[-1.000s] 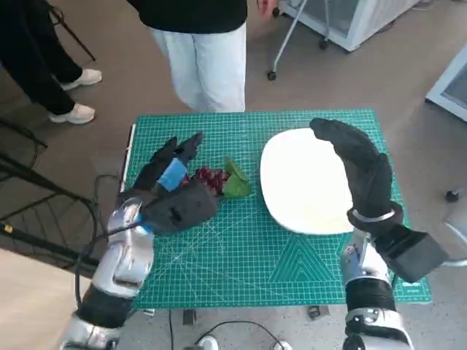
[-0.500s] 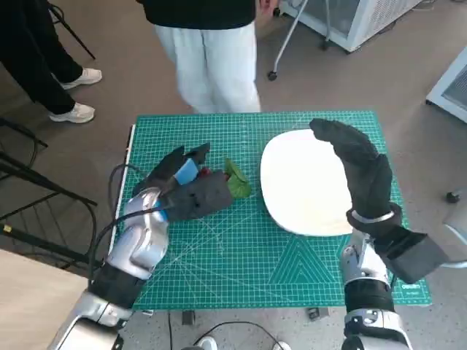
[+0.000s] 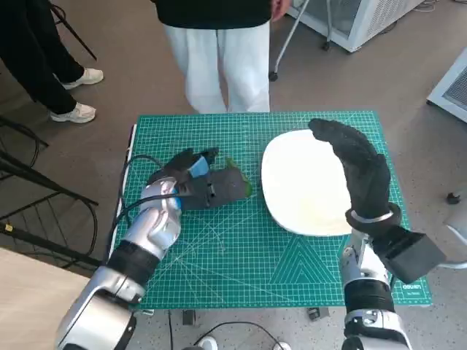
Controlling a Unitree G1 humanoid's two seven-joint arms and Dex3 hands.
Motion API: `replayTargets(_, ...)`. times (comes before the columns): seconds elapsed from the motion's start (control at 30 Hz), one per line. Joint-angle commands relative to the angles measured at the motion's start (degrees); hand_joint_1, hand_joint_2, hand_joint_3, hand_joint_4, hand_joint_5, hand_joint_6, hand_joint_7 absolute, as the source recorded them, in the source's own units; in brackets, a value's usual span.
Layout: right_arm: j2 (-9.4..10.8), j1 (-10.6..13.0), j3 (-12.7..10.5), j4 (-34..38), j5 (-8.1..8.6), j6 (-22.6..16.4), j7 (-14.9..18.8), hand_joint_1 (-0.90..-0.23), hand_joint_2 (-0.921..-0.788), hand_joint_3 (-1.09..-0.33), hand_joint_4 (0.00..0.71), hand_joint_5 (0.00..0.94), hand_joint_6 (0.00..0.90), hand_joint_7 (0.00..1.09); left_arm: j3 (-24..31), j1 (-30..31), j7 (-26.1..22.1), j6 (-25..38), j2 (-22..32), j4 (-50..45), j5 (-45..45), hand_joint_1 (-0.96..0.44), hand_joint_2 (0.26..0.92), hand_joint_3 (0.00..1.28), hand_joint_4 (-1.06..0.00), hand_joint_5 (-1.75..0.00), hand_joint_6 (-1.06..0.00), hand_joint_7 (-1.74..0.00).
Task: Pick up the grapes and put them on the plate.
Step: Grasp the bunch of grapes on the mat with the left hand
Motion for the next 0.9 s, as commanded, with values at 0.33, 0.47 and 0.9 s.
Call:
replayTargets(0.33, -0.25, 1.30, 0.13, -0.20, -0.23, 0.89, -0.07, -0.551, -0.921, -0.644, 0.227, 0.001, 0.030, 0.31, -1.89, -5.84, 3.99, -6.42, -2.66, 13.73, -1.10, -0.43, 0.795, 0.00, 0.00, 0.00, -0.17, 0.00)
replayTargets(0.47, -0.33, 1.35, 0.15, -0.14, -0.13, 1.07, 0.19, -0.551, -0.921, -0.644, 0.226, 0.000, 0.030, 0.31, -3.24, -7.59, 3.64, -8.22, -4.36, 19.34, -0.57, -0.41, 0.789, 0.00, -0.01, 0.00, -0.19, -0.02)
replayTargets(0.9, -0.62, 1.42, 0.12, -0.22, 0.08, 1.58, 0.67, -0.544, -0.921, -0.636, 0.227, 0.001, 0.034, 0.30, -2.78, -8.06, 6.56, -12.65, -5.42, 24.20, -2.06, -0.19, 0.765, 0.01, -0.16, -0.15, -0.33, -0.06)
